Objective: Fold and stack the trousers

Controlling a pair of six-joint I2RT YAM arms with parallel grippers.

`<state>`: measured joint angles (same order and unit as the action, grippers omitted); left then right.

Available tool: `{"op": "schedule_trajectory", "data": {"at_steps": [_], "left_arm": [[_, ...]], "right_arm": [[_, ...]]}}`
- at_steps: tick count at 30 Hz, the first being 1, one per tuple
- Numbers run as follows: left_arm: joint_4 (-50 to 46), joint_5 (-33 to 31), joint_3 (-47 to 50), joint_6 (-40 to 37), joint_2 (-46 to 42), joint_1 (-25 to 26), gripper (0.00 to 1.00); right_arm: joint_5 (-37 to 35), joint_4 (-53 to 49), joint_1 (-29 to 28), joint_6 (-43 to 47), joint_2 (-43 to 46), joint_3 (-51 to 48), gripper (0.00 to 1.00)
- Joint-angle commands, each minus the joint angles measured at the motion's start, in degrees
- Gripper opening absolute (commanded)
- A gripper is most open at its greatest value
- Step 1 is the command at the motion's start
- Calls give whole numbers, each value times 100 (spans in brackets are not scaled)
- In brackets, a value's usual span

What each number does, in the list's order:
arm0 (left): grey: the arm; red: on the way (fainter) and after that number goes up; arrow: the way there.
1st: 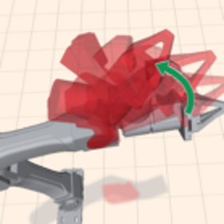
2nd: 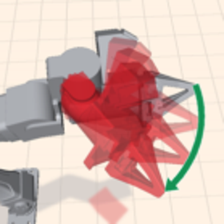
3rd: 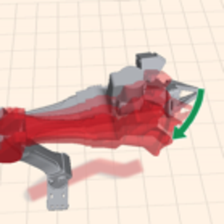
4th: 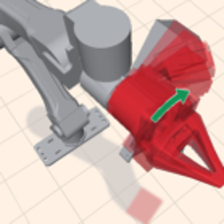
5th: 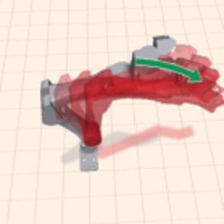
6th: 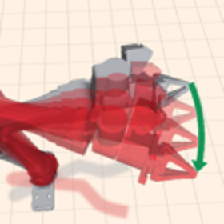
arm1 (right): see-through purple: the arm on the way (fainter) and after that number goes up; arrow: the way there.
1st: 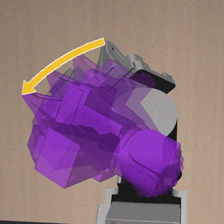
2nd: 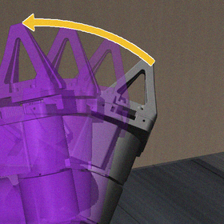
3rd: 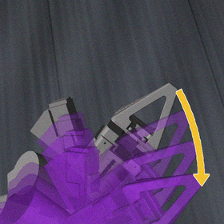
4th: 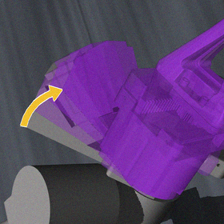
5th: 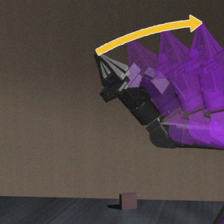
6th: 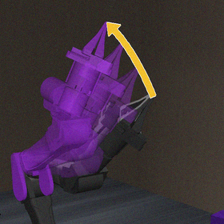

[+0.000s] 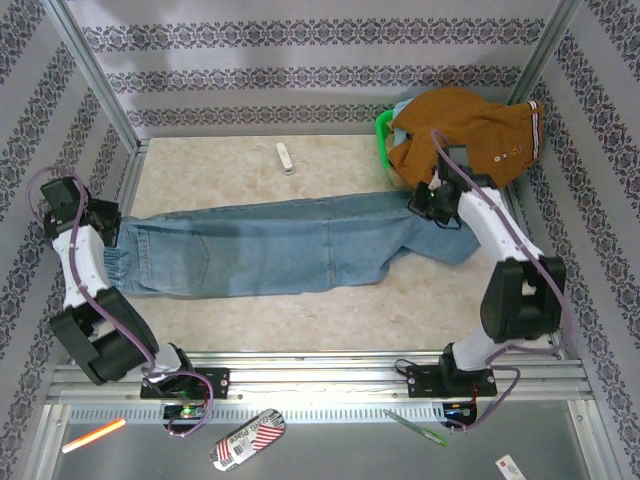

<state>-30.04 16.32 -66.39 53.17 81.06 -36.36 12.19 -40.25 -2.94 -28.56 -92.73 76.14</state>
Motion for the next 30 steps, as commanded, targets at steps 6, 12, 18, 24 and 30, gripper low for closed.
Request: {"op": "schedule_trajectory", "data": {"at_steps": [6, 12, 18, 24, 30], "left_arm": [[804, -472, -1148, -298, 1219, 89, 0], [499, -602, -2154, -596, 2350, 380, 0], [-106, -811, -3535, -925, 3565, 806, 0], [-542, -798, -4548, -1062, 4642, 999, 40], [-232, -731, -4130, -1291, 4059, 1114, 77]], "right_arm": [[-824, -778, -251, 930, -1707, 2345, 0], [-833, -1086, -360, 993, -2688, 3270, 2], [-1087, -1303, -471, 1074, -3086, 3925, 19], [-1186, -1525, -522, 1120, -3120, 4265, 48], [-1389, -1302, -923, 1098, -2245, 3610, 54]]}}
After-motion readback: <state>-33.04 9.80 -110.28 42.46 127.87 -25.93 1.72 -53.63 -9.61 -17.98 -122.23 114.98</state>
